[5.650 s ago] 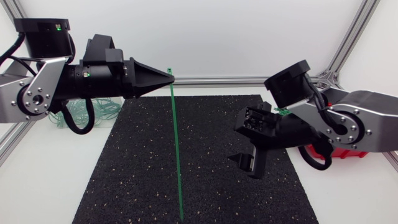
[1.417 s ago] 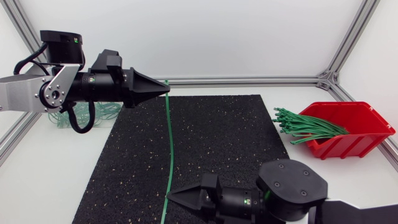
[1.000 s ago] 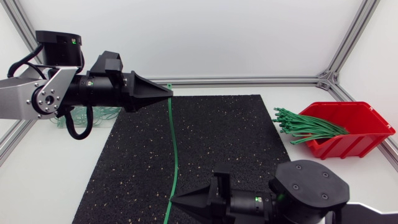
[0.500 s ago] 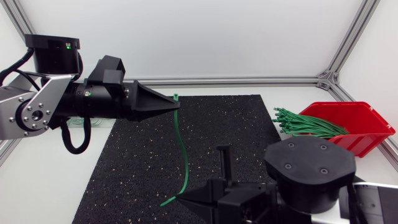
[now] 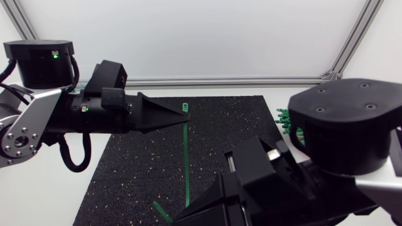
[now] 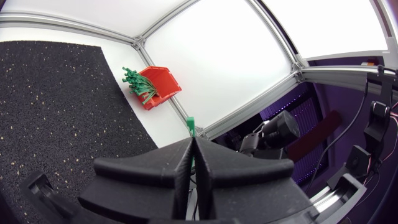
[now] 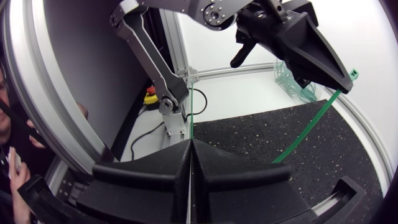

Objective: Take a green cable tie from the red box, thread the tail through the head to close it, then place it in the transparent bin on the left.

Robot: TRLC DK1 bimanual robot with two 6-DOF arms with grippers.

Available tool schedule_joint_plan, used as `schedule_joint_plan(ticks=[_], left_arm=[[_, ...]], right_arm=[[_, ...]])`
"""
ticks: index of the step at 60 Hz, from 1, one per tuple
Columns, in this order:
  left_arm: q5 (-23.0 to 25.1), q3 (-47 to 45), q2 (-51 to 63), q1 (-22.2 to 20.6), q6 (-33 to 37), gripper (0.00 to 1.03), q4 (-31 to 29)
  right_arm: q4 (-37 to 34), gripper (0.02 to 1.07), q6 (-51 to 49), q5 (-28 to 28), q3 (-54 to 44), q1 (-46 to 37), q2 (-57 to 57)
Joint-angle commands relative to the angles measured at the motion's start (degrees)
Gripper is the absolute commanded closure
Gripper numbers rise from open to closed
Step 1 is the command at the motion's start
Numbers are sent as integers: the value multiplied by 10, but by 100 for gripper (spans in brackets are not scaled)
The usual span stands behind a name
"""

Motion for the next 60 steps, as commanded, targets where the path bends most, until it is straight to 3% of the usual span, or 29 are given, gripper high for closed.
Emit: schedule_joint_plan(ticks=[1,7,31,47,60], left_arm=[[-12,-23,-21,-19,-22,99,16],[-26,-33,-32,-34,-36,99,32],[-92,-83,-100,-71,-50,99,79],[-128,-104,-128,-79,-20,99,104],[-152,-106,-142,-86,27,99,115]], right_arm=[[-19,102,94,-33,26,-25,-7],[-21,102,147,-110,42,-59,-10],[36,101,394,-281,66,-123,25],[0,101,552,-331,137,-171,85],[-28,101,626,-364,176,-186,107]])
